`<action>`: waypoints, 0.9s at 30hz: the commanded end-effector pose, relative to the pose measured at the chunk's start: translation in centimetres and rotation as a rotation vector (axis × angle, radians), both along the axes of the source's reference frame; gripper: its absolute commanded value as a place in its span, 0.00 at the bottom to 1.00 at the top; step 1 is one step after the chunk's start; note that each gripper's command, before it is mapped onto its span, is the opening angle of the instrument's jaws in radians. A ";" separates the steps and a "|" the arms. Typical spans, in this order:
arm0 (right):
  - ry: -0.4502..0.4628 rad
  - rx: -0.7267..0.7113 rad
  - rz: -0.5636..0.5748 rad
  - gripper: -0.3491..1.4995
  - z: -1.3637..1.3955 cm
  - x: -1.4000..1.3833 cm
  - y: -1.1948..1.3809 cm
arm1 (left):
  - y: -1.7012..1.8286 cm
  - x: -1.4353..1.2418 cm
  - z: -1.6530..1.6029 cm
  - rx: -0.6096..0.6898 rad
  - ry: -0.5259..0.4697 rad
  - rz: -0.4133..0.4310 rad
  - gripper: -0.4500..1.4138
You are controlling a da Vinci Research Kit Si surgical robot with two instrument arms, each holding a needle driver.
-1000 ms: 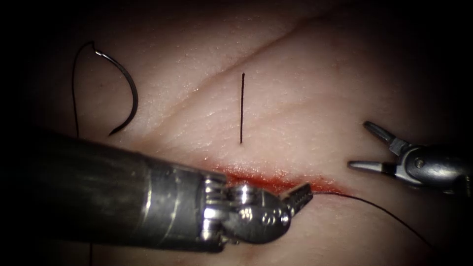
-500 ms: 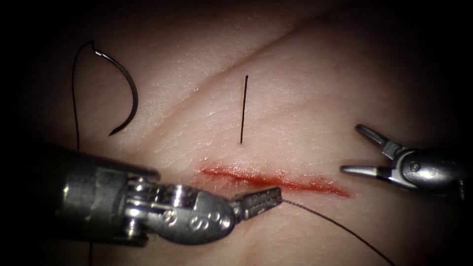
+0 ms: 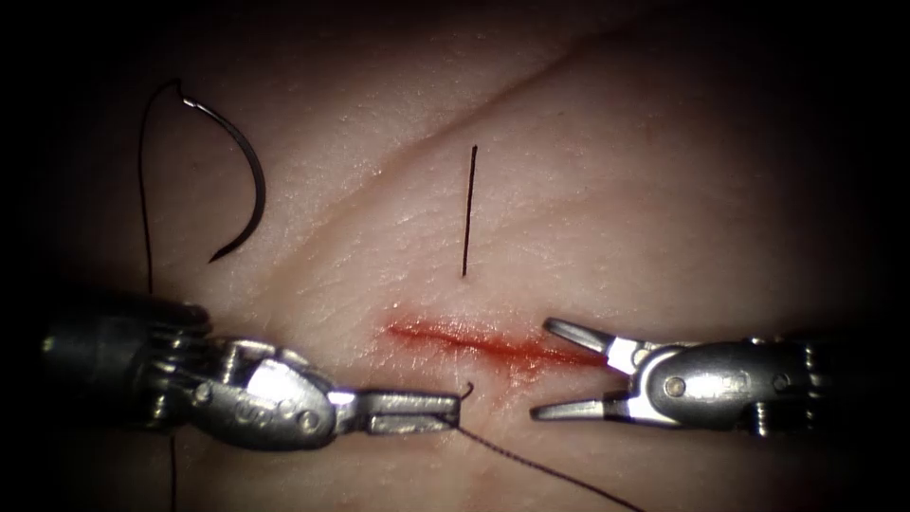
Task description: Wound Closure
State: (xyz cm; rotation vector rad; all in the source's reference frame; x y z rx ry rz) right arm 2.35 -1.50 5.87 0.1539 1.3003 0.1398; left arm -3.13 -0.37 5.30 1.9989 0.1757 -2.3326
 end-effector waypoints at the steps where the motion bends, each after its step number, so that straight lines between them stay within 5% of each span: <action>1: 0.009 -0.002 -0.005 0.79 0.05 0.16 -0.09 | -0.04 -0.05 0.07 0.000 -0.005 0.004 0.00; 13: 0.006 0.017 -0.076 0.79 0.13 0.71 -0.38 | -0.15 0.06 0.12 -0.005 0.017 0.045 0.00; 27: -0.008 0.032 -0.061 0.79 0.10 0.89 -0.38 | -0.26 0.01 0.05 -0.012 0.066 0.065 0.00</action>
